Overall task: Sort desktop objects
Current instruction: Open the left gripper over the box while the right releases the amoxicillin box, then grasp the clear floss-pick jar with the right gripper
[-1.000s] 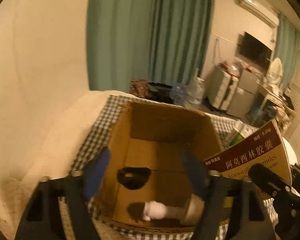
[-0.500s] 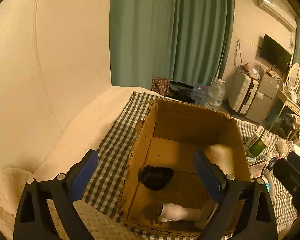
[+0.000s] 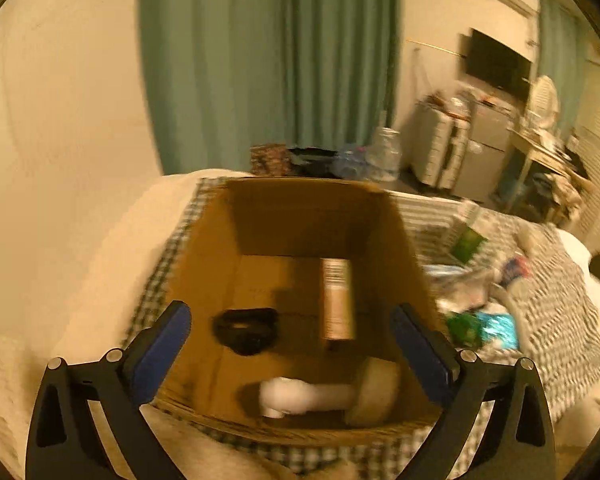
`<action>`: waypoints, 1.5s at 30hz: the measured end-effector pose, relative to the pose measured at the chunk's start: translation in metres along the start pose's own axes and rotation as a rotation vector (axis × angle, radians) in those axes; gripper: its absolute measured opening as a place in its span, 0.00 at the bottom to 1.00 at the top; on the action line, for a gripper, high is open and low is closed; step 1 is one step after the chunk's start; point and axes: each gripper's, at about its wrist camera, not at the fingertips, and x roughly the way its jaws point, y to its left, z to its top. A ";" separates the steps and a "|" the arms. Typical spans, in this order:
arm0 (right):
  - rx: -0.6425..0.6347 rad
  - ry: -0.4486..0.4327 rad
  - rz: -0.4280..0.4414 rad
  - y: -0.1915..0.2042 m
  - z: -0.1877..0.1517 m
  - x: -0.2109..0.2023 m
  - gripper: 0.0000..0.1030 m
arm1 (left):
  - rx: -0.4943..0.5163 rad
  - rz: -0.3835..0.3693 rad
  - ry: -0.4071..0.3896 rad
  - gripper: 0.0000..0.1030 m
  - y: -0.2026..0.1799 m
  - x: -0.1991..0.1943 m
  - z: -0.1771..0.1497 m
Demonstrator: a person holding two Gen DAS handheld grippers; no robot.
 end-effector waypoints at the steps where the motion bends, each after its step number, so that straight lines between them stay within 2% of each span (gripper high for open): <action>1: 0.002 -0.016 -0.040 -0.019 0.003 -0.009 0.85 | 0.006 -0.018 0.001 1.00 -0.008 -0.003 -0.001; 4: 0.012 -0.054 -0.131 -0.059 0.009 -0.028 0.85 | 0.027 -0.091 0.021 1.00 -0.038 -0.012 -0.005; 9: 0.066 -0.077 -0.248 -0.113 0.007 -0.042 0.85 | 0.002 -0.139 0.072 1.00 -0.090 -0.015 -0.011; 14: 0.161 -0.068 -0.258 -0.151 -0.005 -0.041 0.85 | 0.027 -0.152 0.111 1.00 -0.145 -0.002 -0.024; 22: 0.128 -0.034 -0.263 -0.173 -0.036 -0.020 0.85 | 0.004 -0.138 0.209 1.00 -0.213 0.052 -0.068; 27: 0.116 -0.009 -0.253 -0.188 -0.062 0.007 0.85 | 0.038 -0.138 0.252 1.00 -0.245 0.093 -0.088; 30: 0.112 0.009 -0.243 -0.198 -0.070 0.021 0.85 | 0.072 -0.106 0.267 1.00 -0.258 0.117 -0.094; 35: 0.152 0.041 -0.253 -0.215 -0.077 0.041 0.85 | 0.080 -0.063 0.257 1.00 -0.259 0.144 -0.091; 41: 0.232 0.076 -0.286 -0.236 -0.083 0.050 0.85 | 0.039 -0.121 0.275 1.00 -0.254 0.167 -0.091; 45: 0.278 0.074 -0.298 -0.246 -0.084 0.048 0.85 | 0.073 -0.083 0.277 1.00 -0.256 0.180 -0.094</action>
